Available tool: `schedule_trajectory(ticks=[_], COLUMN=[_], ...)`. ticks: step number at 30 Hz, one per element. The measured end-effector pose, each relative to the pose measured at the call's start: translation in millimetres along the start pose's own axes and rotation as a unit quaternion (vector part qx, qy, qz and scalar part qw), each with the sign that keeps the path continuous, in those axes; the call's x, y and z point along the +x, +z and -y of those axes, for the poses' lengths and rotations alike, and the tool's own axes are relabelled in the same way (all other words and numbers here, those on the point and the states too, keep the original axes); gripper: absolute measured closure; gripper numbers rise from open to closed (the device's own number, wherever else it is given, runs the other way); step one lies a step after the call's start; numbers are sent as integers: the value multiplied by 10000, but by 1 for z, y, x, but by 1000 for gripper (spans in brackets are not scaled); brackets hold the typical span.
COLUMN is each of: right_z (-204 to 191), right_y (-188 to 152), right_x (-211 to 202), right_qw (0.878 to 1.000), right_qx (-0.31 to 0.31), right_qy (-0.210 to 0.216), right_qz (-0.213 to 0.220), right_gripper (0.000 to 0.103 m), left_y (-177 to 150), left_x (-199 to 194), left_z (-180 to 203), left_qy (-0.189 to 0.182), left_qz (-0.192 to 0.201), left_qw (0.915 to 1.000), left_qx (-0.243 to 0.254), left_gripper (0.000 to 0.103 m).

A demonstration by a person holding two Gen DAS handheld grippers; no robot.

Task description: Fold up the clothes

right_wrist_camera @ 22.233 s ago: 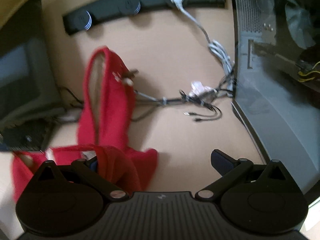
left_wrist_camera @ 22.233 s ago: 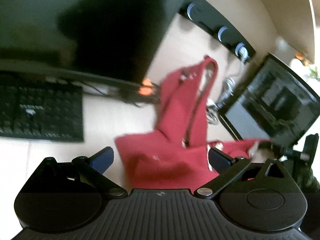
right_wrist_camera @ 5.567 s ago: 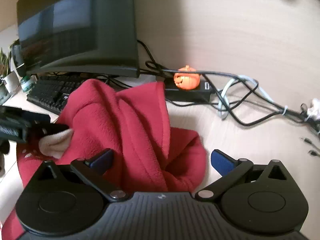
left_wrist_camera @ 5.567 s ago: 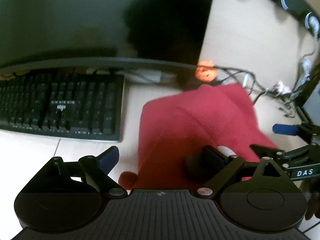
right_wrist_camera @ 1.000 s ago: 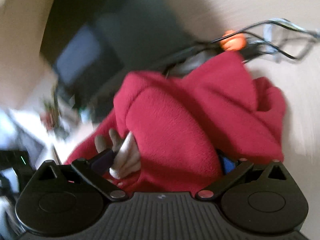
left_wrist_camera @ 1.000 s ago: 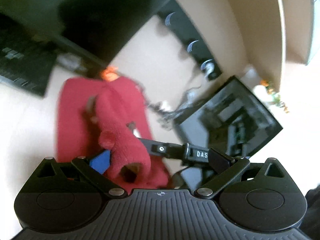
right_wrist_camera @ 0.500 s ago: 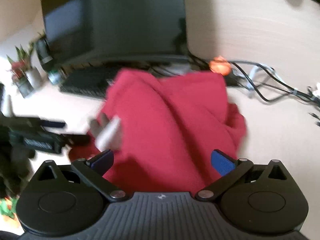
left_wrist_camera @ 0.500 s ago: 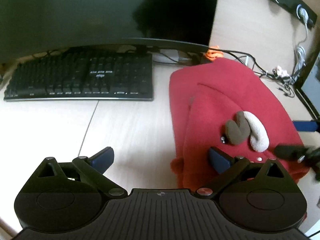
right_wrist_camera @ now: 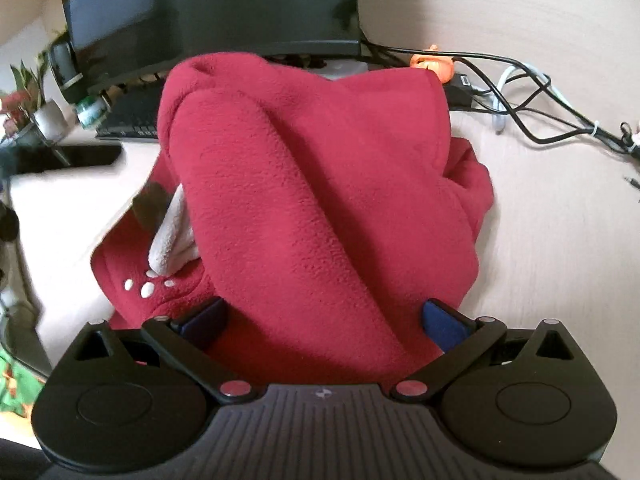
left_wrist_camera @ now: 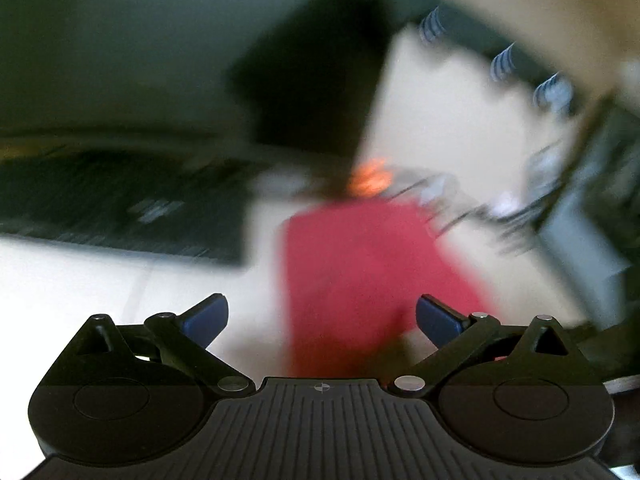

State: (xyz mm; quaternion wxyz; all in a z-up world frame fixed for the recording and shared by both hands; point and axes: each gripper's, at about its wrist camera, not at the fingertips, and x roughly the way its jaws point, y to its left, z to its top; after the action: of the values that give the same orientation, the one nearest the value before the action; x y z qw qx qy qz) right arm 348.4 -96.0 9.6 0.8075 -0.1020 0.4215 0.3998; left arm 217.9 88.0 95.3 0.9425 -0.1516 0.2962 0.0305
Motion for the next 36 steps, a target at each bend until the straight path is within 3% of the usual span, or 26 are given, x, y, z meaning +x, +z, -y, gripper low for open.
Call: schedule_trajectory(ticks=[1, 4, 6, 8, 11, 15, 21, 26, 30, 32, 34, 36], right_z=[2, 8, 7, 4, -4, -7, -10, -3, 54, 93, 117, 128], right_y=[0, -1, -5, -8, -9, -7, -9, -4, 9, 9, 6, 4], right_x=[-5, -19, -32, -43, -49, -12, 6, 5, -26, -35, -31, -20], right_qw=[9999, 9986, 9964, 9932, 9885, 9911, 9919, 9916, 9804, 9756, 9740, 9711], right_qx=[14, 42, -101, -283, -576, -535, -563, -567, 680, 1446, 1877, 2144], right_qy=[22, 75, 73, 215, 660, 910, 771, 950, 1726, 1459, 1046, 929], right_qz=[127, 514, 843, 1113, 1231, 811, 836, 674, 668, 772, 712, 478], right_gripper=[0, 0, 0, 0, 0, 0, 0, 0, 0, 0, 0, 0], left_y=[8, 25, 32, 35, 32, 17, 7, 21, 40, 45, 34, 18], left_x=[-5, -5, 5, 28, 73, 131, 153, 144, 97, 72, 72, 80], left_z=[4, 33, 48, 53, 49, 27, 25, 20, 2, -11, -27, -38], left_qy=[-323, -950, -1311, -1492, -1359, -1124, -994, -1037, -1181, -1143, -1026, -877], left_qz=[137, 350, 250, -38, -539, -1082, -1030, -1137, -817, -623, -881, -1213], left_qw=[9994, 9913, 9844, 9822, 9851, 9869, 9881, 9876, 9896, 9914, 9899, 9864], left_qx=[56, 841, 1143, 1139, 906, 407, 559, 310, -57, -159, -435, -684], left_gripper=[1, 1, 1, 1, 1, 1, 0, 0, 0, 0, 0, 0])
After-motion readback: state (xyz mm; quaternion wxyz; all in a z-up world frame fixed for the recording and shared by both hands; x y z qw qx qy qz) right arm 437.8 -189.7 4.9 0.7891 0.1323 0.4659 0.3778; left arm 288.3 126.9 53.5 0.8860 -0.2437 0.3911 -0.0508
